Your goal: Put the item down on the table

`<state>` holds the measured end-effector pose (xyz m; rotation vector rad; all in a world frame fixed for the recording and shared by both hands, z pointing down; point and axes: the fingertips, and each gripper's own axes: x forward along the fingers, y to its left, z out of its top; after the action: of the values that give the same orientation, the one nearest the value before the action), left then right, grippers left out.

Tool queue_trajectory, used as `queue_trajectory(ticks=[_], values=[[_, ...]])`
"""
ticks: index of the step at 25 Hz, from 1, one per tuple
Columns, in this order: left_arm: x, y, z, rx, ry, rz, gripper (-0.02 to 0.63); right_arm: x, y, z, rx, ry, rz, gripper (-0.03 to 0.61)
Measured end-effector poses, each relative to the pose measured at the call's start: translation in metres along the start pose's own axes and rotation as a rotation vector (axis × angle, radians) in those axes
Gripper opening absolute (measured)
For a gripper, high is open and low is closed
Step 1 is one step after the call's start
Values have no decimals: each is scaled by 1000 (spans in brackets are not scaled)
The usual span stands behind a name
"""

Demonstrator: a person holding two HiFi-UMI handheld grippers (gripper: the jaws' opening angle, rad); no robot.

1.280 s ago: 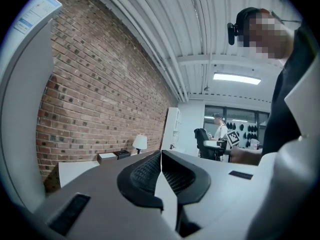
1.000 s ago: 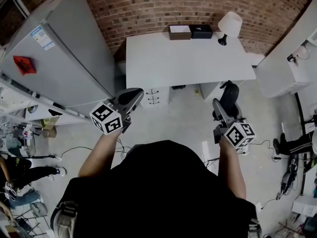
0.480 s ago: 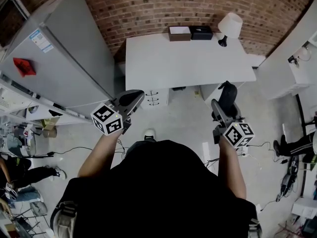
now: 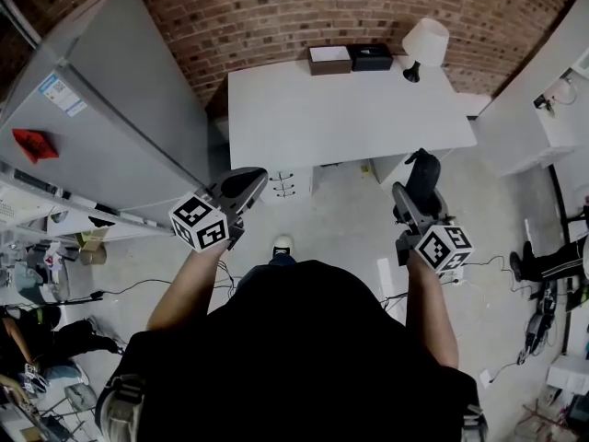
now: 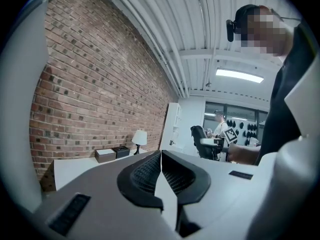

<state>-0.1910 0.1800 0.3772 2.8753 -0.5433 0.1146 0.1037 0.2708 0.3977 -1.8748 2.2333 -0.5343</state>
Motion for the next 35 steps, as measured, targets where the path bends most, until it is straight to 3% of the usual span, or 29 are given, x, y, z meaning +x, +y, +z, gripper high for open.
queue_trajectory(ticks=[21, 35], values=[[39, 140, 7, -44, 76, -105, 23, 117, 25, 7, 67, -11, -77, 345], [85, 192, 21, -43, 90, -220, 24, 155, 17, 20, 78, -49, -168, 345]])
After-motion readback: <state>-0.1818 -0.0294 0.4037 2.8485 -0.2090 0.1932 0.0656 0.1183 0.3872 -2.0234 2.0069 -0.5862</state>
